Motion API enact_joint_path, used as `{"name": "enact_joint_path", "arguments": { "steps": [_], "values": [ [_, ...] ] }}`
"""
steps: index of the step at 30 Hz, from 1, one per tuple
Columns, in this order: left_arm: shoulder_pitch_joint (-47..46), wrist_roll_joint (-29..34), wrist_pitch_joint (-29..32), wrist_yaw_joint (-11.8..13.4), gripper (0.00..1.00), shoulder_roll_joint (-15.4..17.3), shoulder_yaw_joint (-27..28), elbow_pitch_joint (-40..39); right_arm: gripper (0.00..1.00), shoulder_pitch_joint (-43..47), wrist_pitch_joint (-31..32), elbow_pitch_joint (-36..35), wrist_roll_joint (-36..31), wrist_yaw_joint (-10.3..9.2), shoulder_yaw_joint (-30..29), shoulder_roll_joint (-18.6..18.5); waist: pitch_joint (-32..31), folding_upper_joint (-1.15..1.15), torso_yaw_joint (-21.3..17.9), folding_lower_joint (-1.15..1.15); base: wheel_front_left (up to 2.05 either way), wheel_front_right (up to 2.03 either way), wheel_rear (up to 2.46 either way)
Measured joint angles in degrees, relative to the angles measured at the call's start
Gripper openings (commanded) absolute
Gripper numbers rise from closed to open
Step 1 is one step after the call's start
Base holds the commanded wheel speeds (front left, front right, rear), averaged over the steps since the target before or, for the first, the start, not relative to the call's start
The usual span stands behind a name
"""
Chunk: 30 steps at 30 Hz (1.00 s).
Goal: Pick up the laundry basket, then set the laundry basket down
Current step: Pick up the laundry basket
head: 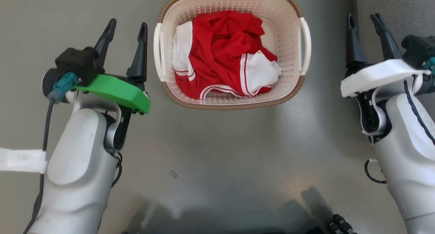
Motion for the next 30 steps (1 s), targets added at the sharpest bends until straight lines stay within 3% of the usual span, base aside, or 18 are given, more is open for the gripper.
{"name": "enact_joint_path", "arguments": {
  "steps": [30],
  "values": [
    [-15.55,-3.02,3.7,-1.78,1.0,-2.8,-5.04,20.61,1.0,-14.11,3.97,19.28,-0.49,1.04,2.27,2.96,12.4,0.0,2.12,0.0,0.0,0.0,0.0]
  ]
}}
